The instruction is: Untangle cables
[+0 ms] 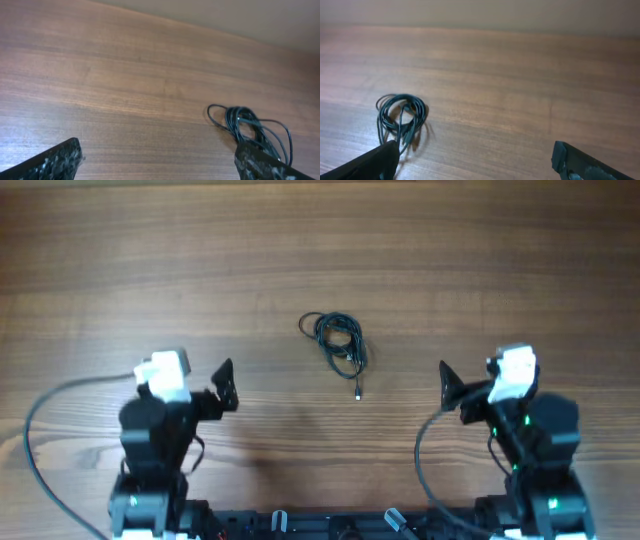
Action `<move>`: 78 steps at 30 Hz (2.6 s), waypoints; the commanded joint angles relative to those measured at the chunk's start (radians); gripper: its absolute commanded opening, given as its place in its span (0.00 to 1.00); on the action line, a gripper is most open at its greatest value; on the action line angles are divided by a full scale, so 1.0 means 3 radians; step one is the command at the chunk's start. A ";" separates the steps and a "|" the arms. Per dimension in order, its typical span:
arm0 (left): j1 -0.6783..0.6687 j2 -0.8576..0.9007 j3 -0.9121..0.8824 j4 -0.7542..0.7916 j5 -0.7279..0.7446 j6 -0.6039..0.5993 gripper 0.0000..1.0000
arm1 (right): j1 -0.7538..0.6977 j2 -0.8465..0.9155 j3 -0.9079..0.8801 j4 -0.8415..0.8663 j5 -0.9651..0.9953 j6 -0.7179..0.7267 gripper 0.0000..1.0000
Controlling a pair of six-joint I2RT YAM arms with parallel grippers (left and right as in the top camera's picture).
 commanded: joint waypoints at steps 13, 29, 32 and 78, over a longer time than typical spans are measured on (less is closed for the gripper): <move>0.0005 0.1947 0.2089 -0.2078 0.0078 -0.0006 1.00 | 0.0010 0.1886 0.2005 -0.1575 -0.0174 0.0019 1.00; -0.0493 0.2566 0.2089 0.0150 -0.0141 -0.0515 0.99 | 0.0010 0.1888 0.2004 -0.1216 -0.0488 0.0312 1.00; -0.0777 0.2955 0.2089 0.0348 -0.0153 -0.0496 0.98 | 0.0010 0.1888 0.2004 -0.1165 -0.0488 0.0397 1.00; -0.1806 0.3140 0.2089 0.0486 0.0704 -0.0814 0.04 | 0.0011 0.2508 0.1985 -0.1297 -0.1536 0.0563 0.86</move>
